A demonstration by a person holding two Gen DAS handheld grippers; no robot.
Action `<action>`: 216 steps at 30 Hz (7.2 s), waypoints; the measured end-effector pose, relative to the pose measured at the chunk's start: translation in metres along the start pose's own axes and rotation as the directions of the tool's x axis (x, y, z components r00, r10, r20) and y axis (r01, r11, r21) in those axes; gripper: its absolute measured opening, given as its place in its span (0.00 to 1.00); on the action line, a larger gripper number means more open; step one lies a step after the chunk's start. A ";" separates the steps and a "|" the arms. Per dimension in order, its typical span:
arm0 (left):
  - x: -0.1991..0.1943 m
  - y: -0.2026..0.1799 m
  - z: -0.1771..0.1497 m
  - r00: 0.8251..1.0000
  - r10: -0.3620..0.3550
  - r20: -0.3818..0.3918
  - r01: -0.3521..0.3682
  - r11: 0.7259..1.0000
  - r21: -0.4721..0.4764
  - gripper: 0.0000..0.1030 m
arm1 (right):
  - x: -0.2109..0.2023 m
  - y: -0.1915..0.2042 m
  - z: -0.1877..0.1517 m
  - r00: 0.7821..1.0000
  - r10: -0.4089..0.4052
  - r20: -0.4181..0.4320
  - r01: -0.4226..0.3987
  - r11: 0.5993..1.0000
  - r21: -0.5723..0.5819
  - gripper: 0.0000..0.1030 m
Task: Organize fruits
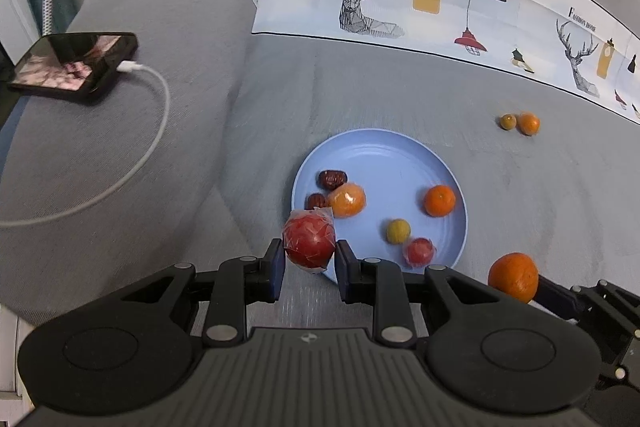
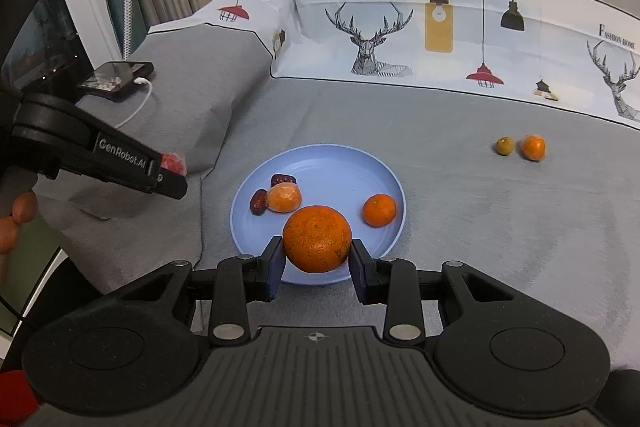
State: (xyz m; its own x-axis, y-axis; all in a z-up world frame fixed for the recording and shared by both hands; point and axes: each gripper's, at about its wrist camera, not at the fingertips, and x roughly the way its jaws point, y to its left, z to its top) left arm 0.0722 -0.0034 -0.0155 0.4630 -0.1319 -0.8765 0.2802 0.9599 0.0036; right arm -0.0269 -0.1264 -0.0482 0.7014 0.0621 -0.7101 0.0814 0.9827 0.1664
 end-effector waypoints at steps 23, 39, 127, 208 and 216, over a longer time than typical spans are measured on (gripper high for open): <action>0.092 -0.018 0.045 0.998 -0.003 -0.065 0.009 0.996 0.085 0.28 | 0.092 -0.014 0.029 0.999 -0.012 -0.052 0.012 1.000 -0.002 0.35; 0.128 -0.021 0.055 0.998 0.020 -0.063 -0.012 0.992 0.129 0.79 | 0.125 -0.015 0.038 0.996 -0.007 -0.087 0.003 0.999 -0.041 0.37; -0.047 -0.003 -0.070 0.993 0.104 0.060 -0.108 0.993 0.051 1.00 | -0.063 0.016 -0.027 0.996 -0.088 0.020 0.088 0.996 0.013 0.99; 0.101 -0.171 0.078 0.984 -0.180 0.009 0.165 0.920 0.356 0.26 | 0.056 -0.224 0.019 0.956 -0.236 0.171 0.235 0.972 0.031 0.38; 0.017 -0.098 0.025 0.992 -0.117 0.047 0.102 0.962 0.255 0.26 | -0.010 -0.124 0.009 0.980 -0.048 0.195 0.048 0.999 0.002 0.38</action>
State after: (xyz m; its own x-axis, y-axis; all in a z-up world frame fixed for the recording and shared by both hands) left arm 0.0735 -0.1062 -0.0188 0.4657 -0.2549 -0.8474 0.5307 0.8468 0.0369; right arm -0.0374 -0.2500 -0.0558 0.8211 -0.0202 -0.5704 0.1167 0.9842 0.1332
